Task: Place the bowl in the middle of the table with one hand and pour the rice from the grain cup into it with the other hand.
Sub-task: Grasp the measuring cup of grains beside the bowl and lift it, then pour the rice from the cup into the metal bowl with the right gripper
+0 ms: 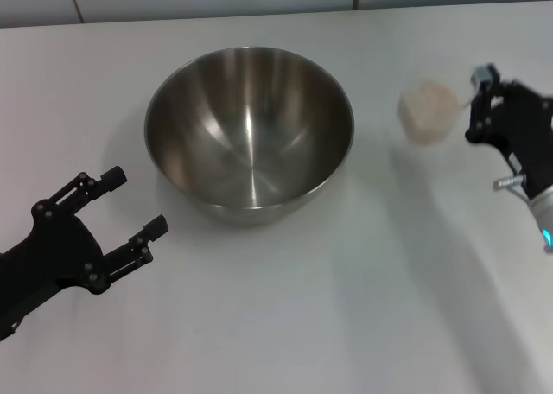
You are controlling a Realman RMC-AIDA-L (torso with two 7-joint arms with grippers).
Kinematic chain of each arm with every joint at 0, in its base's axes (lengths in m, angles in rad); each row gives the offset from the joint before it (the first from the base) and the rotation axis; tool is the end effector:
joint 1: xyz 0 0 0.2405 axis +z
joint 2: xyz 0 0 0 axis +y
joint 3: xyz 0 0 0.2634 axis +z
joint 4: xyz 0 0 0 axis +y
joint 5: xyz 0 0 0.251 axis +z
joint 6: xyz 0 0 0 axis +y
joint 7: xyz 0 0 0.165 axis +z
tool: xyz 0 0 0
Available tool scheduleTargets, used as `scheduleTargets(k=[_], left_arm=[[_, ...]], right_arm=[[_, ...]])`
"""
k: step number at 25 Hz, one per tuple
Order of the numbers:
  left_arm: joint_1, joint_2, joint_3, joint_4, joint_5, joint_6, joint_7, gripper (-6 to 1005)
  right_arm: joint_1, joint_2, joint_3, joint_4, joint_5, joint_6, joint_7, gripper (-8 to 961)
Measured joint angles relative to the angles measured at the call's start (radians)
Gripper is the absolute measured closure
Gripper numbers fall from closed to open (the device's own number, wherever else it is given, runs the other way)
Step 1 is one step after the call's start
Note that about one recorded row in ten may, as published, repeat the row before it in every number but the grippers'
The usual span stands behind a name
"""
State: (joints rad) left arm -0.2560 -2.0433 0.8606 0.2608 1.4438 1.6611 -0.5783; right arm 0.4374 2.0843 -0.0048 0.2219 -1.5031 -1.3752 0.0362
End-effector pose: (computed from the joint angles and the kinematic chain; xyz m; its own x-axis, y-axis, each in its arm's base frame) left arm -0.3452 0.2637 -0.0438 0.7120 -0.0487 0.7005 0.3859 -0.8063 -0.4483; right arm 0.3360 0.3351 -0.0714 0.7106 0.1197 -0.6934 -0.6593 -0.2310 -0.7155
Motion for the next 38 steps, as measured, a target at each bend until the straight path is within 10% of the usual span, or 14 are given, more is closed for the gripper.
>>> scheduleTargets(k=[27,38], left_arm=[[-0.007,0.000,0.001,0.000,0.006,0.008,0.000,210],[0.001,-0.002,0.000,0.000,0.006,0.027,0.000,210]], right_arm=[[0.136,-0.004,-0.009,-0.051,-0.036,-0.018,0.076,936],[0.329,0.000,-0.011,-0.064,-0.307,0.135,0.171,935]])
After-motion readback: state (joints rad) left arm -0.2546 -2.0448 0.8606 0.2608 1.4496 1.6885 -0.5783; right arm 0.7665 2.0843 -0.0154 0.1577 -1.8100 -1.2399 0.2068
